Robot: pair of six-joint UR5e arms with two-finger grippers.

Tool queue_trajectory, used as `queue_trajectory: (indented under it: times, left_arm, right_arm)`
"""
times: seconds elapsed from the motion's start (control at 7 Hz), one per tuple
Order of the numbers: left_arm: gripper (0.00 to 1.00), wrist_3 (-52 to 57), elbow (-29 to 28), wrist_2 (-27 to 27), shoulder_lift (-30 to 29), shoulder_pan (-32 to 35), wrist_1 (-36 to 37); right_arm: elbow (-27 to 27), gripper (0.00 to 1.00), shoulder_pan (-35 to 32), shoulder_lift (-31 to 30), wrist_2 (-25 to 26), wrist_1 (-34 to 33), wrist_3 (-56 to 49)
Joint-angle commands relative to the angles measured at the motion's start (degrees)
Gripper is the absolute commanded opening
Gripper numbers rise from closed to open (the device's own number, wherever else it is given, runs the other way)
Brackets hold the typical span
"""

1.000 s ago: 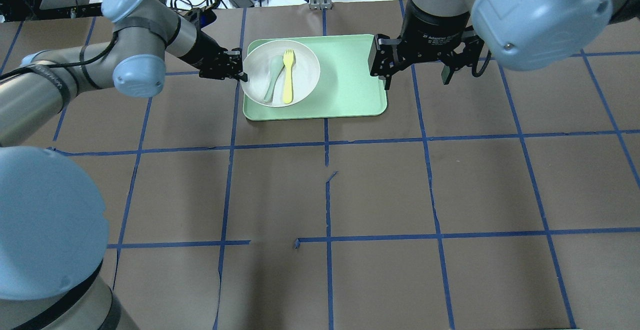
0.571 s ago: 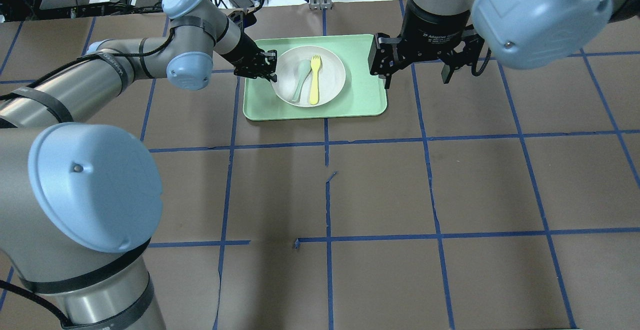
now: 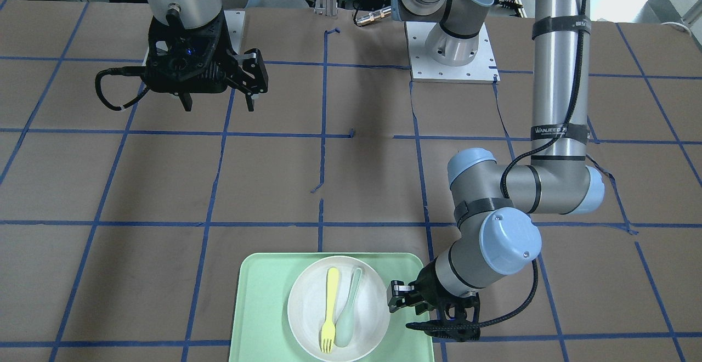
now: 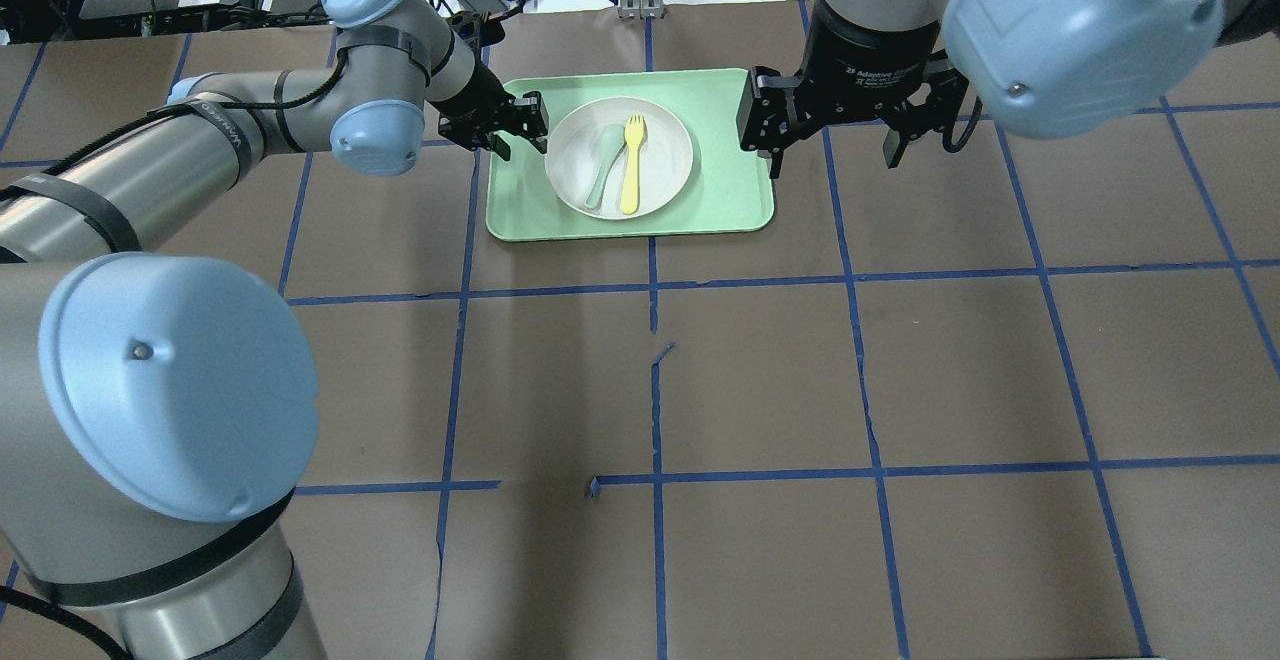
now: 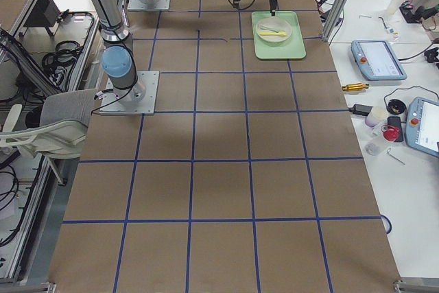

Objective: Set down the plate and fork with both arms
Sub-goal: 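Open the left gripper and lift it away from the plate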

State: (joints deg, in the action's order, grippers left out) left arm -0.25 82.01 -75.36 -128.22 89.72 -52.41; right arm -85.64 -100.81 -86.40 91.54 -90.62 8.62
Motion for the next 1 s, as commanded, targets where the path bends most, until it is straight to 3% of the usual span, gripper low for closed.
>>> queue_trajectory:
  times: [0.0, 0.29, 0.57, 0.86]
  left_arm:
    - [1.0, 0.33, 3.14, -8.97, 8.64, -1.48, -8.1]
    - [1.0, -0.19, 3.85, -13.81, 19.8, -1.4, -19.26]
    - [1.0, -3.86, 5.86, -13.76, 28.34, -0.69, -23.6]
    - [1.0, -4.15, 7.53, -13.85, 36.08, -0.17, -33.78]
  right_arm:
    - [-0.14, 1.0, 0.0, 0.0, 0.04, 0.09, 0.0]
    - [-0.22, 1.0, 0.0, 0.0, 0.04, 0.09, 0.0]
    - [-0.22, 1.0, 0.0, 0.0, 0.04, 0.09, 0.0]
    - [-0.31, 1.0, -0.09, 0.0, -0.13, -0.17, 0.08]
